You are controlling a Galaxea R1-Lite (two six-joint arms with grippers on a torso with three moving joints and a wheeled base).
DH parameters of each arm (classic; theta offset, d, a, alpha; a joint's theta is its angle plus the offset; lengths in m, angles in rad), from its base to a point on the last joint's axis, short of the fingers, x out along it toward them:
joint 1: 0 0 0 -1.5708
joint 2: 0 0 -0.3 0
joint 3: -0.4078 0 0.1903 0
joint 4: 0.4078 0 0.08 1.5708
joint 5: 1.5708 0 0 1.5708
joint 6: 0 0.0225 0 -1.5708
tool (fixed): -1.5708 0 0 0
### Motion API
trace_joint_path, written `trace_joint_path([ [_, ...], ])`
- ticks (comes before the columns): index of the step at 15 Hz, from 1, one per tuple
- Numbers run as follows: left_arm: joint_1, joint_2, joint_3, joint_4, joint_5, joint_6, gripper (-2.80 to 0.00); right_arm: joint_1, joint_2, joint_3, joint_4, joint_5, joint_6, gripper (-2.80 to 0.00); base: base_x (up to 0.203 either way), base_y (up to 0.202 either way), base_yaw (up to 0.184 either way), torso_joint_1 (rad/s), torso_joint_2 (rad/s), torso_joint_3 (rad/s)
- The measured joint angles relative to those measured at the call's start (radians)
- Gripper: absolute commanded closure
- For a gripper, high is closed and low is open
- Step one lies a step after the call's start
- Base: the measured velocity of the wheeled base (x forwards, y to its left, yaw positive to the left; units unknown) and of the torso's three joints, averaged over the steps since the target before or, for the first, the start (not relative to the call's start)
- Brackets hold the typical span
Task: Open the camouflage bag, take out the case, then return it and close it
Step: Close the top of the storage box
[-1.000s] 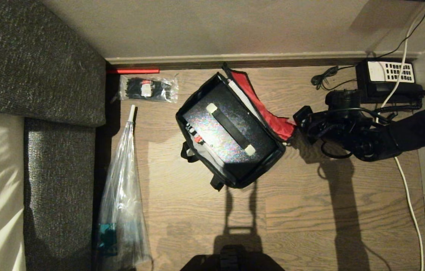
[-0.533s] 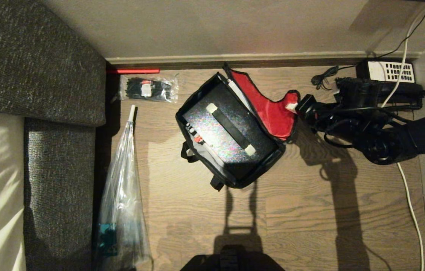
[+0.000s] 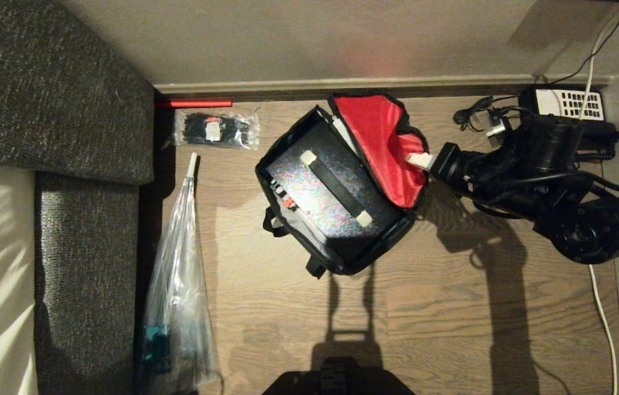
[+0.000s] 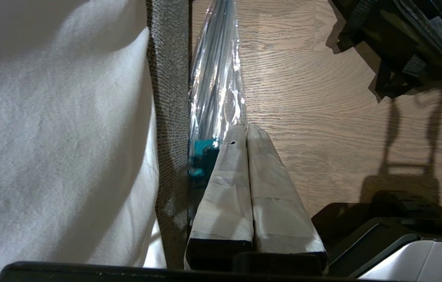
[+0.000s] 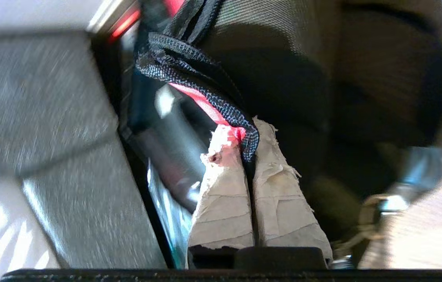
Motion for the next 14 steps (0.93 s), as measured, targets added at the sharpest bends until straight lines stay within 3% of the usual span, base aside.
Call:
trace_joint_path([
  [7, -0.001, 0.0, 0.0, 0.0, 0.0, 0.0, 0.0, 0.171, -0.027, 0.235, -0.193, -0.003, -0.221, 0.0, 0.0, 0.0, 0.0, 0.0, 0.0, 0.0],
  [14, -0.001, 0.0, 0.0, 0.0, 0.0, 0.0, 0.0, 0.252, -0.011, 0.35, -0.25, -0.007, -0.244, 0.0, 0.0, 0.0, 0.0, 0.0, 0.0, 0.0],
])
